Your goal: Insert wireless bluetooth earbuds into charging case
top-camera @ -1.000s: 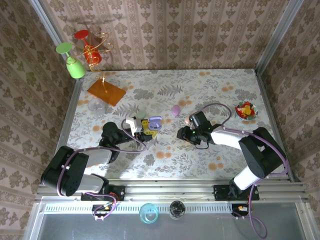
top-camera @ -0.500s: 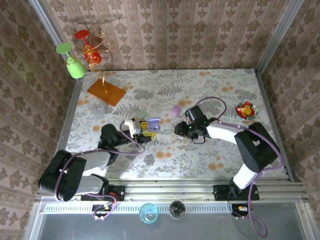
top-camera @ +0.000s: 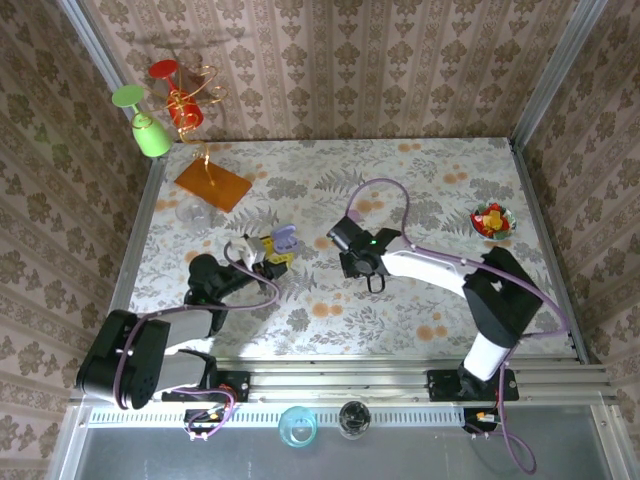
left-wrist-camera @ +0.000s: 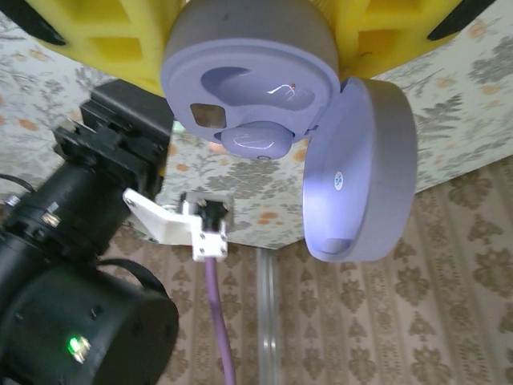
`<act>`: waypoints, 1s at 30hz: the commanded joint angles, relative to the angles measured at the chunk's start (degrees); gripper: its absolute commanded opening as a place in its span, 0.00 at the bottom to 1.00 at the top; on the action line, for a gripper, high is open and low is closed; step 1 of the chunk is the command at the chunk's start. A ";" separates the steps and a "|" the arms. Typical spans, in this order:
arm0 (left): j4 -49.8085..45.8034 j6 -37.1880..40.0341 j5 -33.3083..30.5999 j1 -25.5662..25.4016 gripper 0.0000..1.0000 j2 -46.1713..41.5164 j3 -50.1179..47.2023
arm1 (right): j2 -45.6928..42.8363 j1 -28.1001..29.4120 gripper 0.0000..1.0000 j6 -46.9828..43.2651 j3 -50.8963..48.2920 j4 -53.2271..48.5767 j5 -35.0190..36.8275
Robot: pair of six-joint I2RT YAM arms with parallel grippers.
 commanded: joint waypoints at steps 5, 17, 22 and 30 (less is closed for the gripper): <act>-4.61 0.45 -1.74 1.14 0.30 -6.19 -0.89 | 9.17 3.86 0.40 -0.48 6.65 -12.18 14.86; -10.97 3.31 -3.30 1.20 0.30 -10.57 -0.68 | 16.17 5.97 0.35 -1.59 13.00 -14.59 16.73; -11.20 3.27 -4.14 1.14 0.30 -11.08 -0.79 | 17.86 5.95 0.31 -2.09 14.12 -15.16 16.87; -11.42 3.35 -3.77 1.20 0.30 -11.00 -0.65 | 19.18 5.89 0.28 -1.88 14.73 -16.18 16.30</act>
